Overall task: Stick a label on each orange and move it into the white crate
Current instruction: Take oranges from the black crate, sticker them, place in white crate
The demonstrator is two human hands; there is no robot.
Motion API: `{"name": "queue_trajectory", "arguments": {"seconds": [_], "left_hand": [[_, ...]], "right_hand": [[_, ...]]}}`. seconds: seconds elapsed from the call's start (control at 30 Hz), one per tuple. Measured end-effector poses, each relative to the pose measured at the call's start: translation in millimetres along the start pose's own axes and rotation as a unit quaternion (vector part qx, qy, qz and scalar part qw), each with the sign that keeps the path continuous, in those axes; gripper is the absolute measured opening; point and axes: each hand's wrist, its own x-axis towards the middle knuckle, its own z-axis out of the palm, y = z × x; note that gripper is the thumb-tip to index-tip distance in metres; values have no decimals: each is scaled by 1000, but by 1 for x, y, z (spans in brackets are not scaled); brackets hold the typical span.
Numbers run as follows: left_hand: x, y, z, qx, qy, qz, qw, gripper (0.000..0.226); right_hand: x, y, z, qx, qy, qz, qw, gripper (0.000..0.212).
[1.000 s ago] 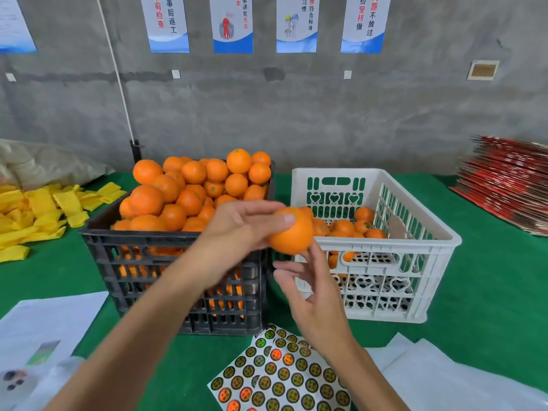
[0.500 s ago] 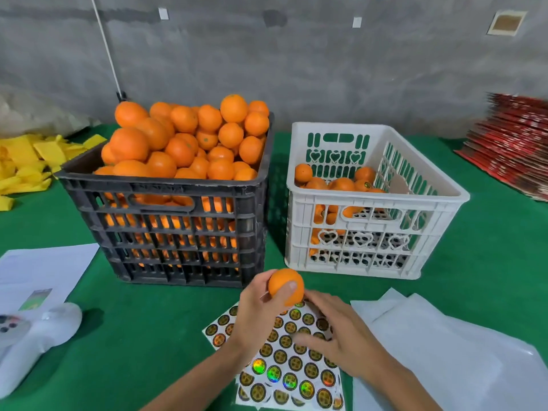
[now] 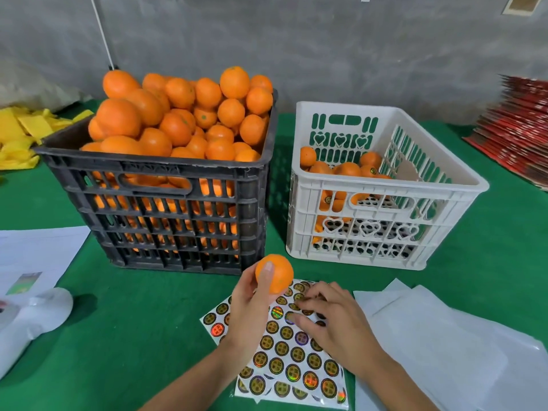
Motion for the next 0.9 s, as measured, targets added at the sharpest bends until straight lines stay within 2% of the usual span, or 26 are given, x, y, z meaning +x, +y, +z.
{"name": "queue_trajectory", "arguments": {"seconds": [0.17,0.43,0.5,0.57,0.63,0.67,0.77,0.9], "left_hand": [[1,-3,-1,26,-5,8,1000,43],[2,-7,-2,69,-10,21,997,44],[1,-6,-3,84,-15,22,996,49],[-1,-5,-3,121,-25,30,992,59],[-5,-1,-1,159,-34,37,986,59],[-6,0,0,173,-38,41,983,56],[-9,3,5,189,-45,47,980,48],[-10,22,11,149,-43,62,986,46]], "right_hand": [[9,-8,3,127,19,112,985,18],[11,-3,7,238,0,194,952,22],[13,0,2,280,37,218,934,21],[15,3,-5,283,129,226,923,19],[16,-1,-16,244,213,194,926,14],[18,-6,-18,218,230,166,934,11],[20,-27,-15,114,217,72,967,8],[19,-41,-22,77,212,-18,974,18]]}}
